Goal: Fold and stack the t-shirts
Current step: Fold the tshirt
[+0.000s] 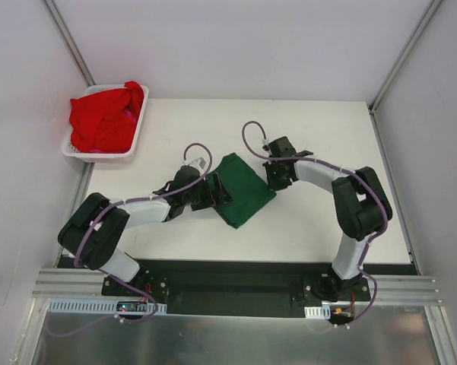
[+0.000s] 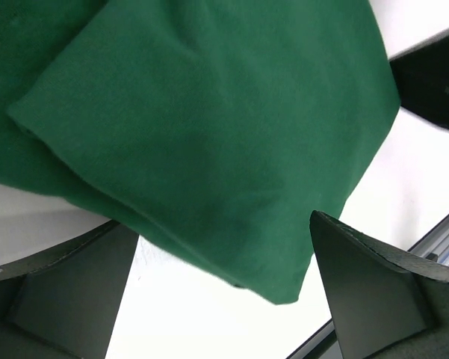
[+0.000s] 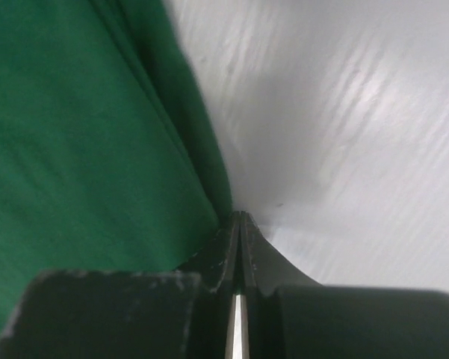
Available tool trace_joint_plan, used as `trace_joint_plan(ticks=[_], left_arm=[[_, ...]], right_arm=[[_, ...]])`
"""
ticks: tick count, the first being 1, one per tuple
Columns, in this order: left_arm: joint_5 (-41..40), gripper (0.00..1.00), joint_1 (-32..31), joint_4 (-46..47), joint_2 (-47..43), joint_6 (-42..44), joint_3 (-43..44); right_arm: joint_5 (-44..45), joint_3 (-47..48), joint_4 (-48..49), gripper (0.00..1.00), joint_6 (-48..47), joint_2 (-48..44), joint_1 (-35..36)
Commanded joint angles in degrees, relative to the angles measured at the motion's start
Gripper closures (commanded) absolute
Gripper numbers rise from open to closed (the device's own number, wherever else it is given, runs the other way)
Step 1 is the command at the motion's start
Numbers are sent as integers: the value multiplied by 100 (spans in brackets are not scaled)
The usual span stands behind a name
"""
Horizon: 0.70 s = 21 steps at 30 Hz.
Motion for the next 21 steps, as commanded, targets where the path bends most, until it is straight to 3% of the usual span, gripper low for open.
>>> trace_joint_plan(ticks=[1, 14, 19, 21], left_arm=[[-4, 1, -54, -260, 271, 231, 181], [128, 1, -45, -717, 965, 916, 1394], [216, 1, -45, -726, 1071, 908, 1430], [216, 1, -45, -718, 1018, 908, 1351]], right_arm=[[-36, -231, -271, 99, 225, -417, 263], [17, -890, -288, 99, 770, -989, 1019], [823, -970, -446, 98, 876, -1094, 1099], [1106, -874, -613, 92, 867, -1121, 1046]])
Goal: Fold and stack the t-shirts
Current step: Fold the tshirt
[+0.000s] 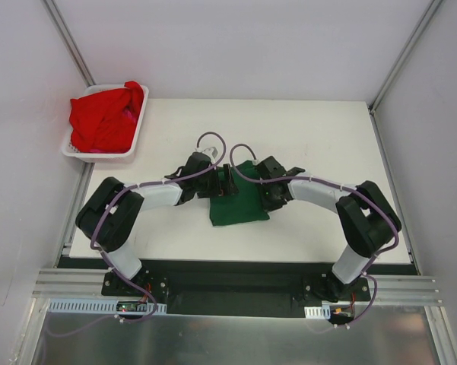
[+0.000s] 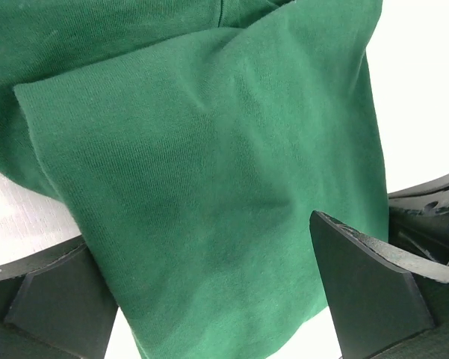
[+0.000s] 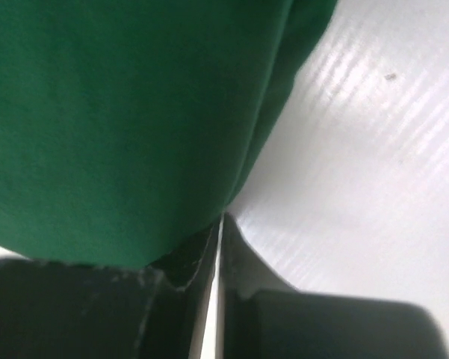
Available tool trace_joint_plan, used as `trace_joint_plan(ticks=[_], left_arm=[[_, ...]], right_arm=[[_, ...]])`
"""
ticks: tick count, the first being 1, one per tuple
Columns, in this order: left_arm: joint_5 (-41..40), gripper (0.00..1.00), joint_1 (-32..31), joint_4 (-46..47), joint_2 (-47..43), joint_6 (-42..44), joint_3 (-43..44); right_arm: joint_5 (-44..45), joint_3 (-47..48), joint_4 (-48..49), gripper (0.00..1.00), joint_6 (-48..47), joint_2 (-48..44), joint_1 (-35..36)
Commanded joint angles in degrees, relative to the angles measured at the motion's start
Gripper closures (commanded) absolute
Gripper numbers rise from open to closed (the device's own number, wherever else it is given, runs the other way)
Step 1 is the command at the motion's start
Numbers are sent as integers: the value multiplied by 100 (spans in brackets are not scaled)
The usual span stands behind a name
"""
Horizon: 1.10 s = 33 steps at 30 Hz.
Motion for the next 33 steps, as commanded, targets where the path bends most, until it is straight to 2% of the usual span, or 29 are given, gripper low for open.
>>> trace_joint_plan(ticks=[1, 6, 10, 15, 18, 19, 21, 22, 27, 31, 33], left_arm=[[170, 1, -50, -110, -9, 151, -4], [83, 1, -50, -153, -211, 195, -198], [-14, 1, -41, -311, -404, 222, -277], [-277, 1, -41, -794, -1412, 344, -567], [-655, 1, -41, -1287, -2185, 520, -707], [-726, 1, -41, -1392, -2346, 573, -742], [-893, 1, -50, -1673, -2653, 687, -752], [-911, 1, -41, -1718, -2716, 714, -752], [-894, 1, -41, -1789, -2673, 652, -778], [-867, 1, -50, -1788, -2550, 591, -752], [-867, 1, -50, -1789, -2479, 600, -717]], right_arm=[[862, 112, -308, 89, 170, -312, -51], [1091, 244, -484, 60, 249, -514, -306], [1337, 166, -589, 48, 301, -883, -569], [1075, -194, -475, 44, 319, -1576, -1210], [338, -606, -28, 43, 362, -1841, -1614], [-308, -704, 121, 43, 406, -1894, -1712], [-892, -1010, 578, 42, 616, -1886, -2001], [-1408, -1117, 945, 42, 679, -1859, -2072], [-2335, -1574, 1774, 41, 934, -1833, -2275], [-3406, -1996, 2800, 40, 1250, -1649, -2573], [-3618, -2076, 3048, 40, 1373, -1438, -2723]])
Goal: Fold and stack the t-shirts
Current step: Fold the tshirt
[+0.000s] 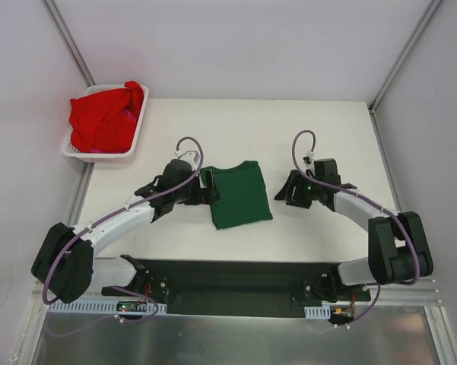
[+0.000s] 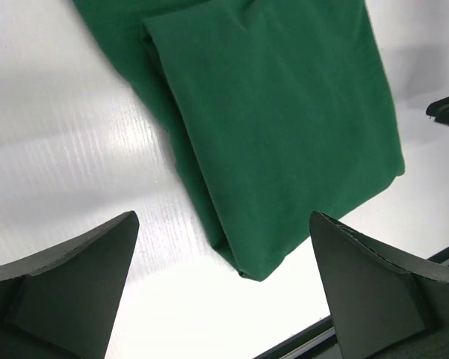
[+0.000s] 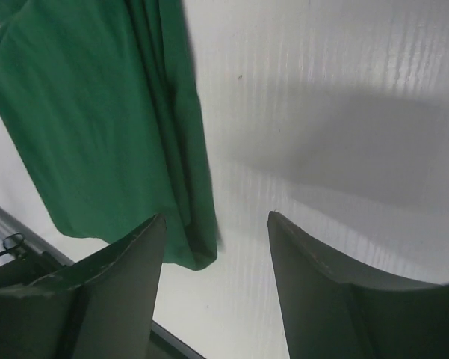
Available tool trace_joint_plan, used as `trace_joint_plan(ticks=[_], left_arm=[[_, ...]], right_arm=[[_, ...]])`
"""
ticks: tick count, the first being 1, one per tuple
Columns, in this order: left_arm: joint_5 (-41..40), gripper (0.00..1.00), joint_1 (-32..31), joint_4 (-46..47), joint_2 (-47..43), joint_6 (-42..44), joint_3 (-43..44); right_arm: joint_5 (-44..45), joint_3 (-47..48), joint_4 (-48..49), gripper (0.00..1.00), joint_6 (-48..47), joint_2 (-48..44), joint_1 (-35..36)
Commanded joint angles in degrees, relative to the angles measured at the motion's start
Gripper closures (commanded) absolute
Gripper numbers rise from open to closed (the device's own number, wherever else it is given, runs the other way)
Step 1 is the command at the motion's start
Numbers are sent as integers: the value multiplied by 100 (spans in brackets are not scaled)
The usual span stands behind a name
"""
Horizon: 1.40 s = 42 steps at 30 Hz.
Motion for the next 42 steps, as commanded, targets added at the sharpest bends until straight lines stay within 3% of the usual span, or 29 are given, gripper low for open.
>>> trace_joint_plan(ticks=[1, 13, 22, 27, 42], left_arm=[[-78, 1, -48, -79, 124, 71, 33], [-25, 1, -48, 53, 440, 62, 121], [36, 1, -48, 202, 871, 97, 270], [106, 8, -48, 430, 1319, 115, 402], [388, 7, -48, 817, 2304, 176, 921]], right_arm=[[-1226, -189, 1267, 40, 399, 335, -321], [-1719, -102, 2200, 37, 724, 1538, -374], [-1824, 276, 2183, 35, 680, 2102, -374], [-1825, 417, 2148, 34, 645, 2304, -313], [-1710, 637, 1875, 33, 662, 2471, 162]])
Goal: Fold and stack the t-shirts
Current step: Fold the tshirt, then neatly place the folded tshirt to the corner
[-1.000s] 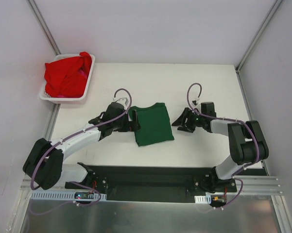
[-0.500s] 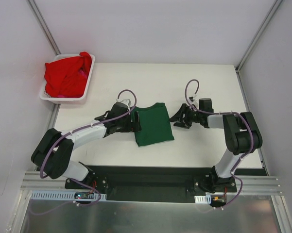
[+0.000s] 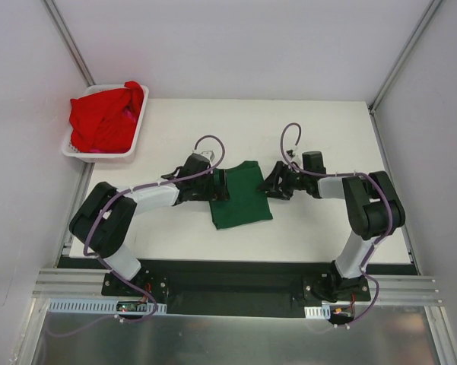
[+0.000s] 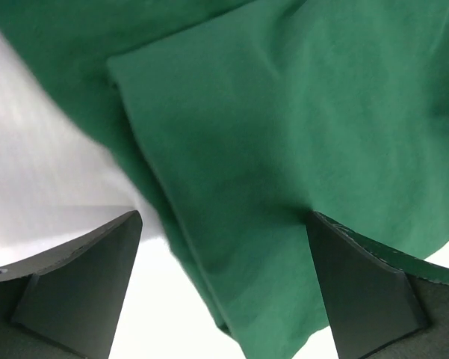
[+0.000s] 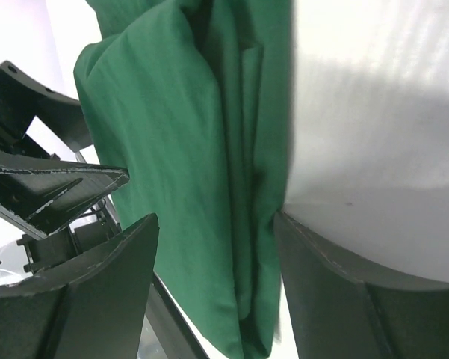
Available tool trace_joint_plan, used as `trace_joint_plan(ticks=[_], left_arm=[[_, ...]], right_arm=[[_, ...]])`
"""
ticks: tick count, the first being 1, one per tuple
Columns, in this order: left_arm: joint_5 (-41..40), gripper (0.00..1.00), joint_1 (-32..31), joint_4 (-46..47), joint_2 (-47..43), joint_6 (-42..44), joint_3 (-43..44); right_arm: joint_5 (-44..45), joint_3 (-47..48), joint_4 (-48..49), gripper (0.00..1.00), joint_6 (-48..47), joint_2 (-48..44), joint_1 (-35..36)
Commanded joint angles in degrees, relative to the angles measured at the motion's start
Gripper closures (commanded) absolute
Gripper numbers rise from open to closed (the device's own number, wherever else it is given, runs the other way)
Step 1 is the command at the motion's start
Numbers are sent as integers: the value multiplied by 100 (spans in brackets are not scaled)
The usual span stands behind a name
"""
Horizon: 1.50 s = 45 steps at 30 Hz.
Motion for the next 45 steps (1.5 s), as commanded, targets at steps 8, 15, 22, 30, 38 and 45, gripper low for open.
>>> trace_joint_plan(ticks=[8, 15, 22, 30, 38, 45], left_arm=[[187, 7, -48, 218, 259, 181, 266], [196, 7, -48, 210, 259, 198, 230], [248, 8, -48, 210, 241, 189, 195], [240, 8, -48, 210, 197, 190, 125], [240, 8, -48, 210, 136, 216, 46], [240, 8, -48, 210, 127, 216, 28]], right_arm=[[412, 47, -345, 32, -41, 299, 484], [456, -67, -179, 32, 178, 352, 722], [518, -200, 111, 32, 442, 475, 959], [632, -208, 516, 32, 811, 668, 1433], [764, -191, 744, 32, 1110, 827, 1776], [790, -138, 850, 49, 1225, 932, 1944]])
